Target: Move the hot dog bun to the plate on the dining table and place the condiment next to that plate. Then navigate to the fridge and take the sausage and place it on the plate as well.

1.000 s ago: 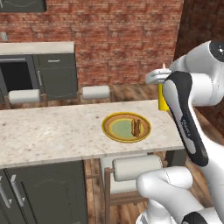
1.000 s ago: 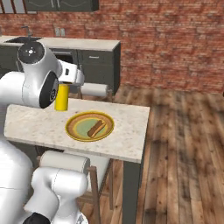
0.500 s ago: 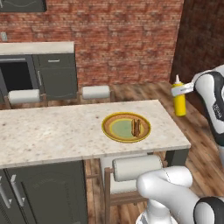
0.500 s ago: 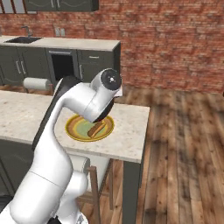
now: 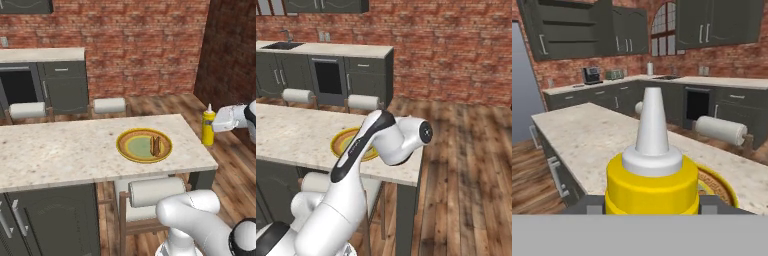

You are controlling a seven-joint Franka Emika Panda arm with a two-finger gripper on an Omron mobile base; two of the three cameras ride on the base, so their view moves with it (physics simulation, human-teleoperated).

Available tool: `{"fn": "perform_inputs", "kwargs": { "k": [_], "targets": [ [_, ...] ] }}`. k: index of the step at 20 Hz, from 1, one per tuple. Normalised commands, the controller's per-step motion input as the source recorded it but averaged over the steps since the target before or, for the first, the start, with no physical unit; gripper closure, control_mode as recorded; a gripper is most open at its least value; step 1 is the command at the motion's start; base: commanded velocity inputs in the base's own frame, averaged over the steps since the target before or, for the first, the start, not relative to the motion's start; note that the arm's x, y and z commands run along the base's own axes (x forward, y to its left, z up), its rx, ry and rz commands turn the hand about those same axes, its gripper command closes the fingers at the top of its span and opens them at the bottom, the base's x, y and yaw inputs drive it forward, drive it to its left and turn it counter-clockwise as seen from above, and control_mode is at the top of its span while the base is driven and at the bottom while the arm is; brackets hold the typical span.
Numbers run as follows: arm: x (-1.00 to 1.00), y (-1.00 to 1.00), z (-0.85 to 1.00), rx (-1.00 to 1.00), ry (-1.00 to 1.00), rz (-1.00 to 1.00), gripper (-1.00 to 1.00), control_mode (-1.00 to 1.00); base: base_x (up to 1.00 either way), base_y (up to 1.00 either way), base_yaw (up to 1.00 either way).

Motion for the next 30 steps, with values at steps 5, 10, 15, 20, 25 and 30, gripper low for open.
{"fn": "perform_inputs", "kwargs": {
  "k": [5, 10, 15, 20, 25, 30],
  "targets": [
    [0.13, 0.0, -0.31, 0.02, 0.0, 0.18, 1.0, -1.0, 0.0, 0.0, 0.0],
    [0.11, 0.0, -0.35, 0.04, 0.0, 0.17, 1.0, -1.0, 0.0, 0.0, 0.0],
    [0.1, 0.0, -0.36, 0.08, 0.0, 0.15, 1.0, -1.0, 0.0, 0.0, 0.0],
    [0.2, 0.04, -0.3, 0.06, 0.0, 0.11, 1.0, -1.0, 0.0, 0.0, 0.0],
    [0.31, 0.01, -0.26, 0.05, 0.0, 0.09, 1.0, -1.0, 0.0, 0.0, 0.0],
    [0.41, 0.05, -0.19, 0.03, 0.0, 0.07, 1.0, -1.0, 0.0, 0.0, 0.0]
  ]
}}
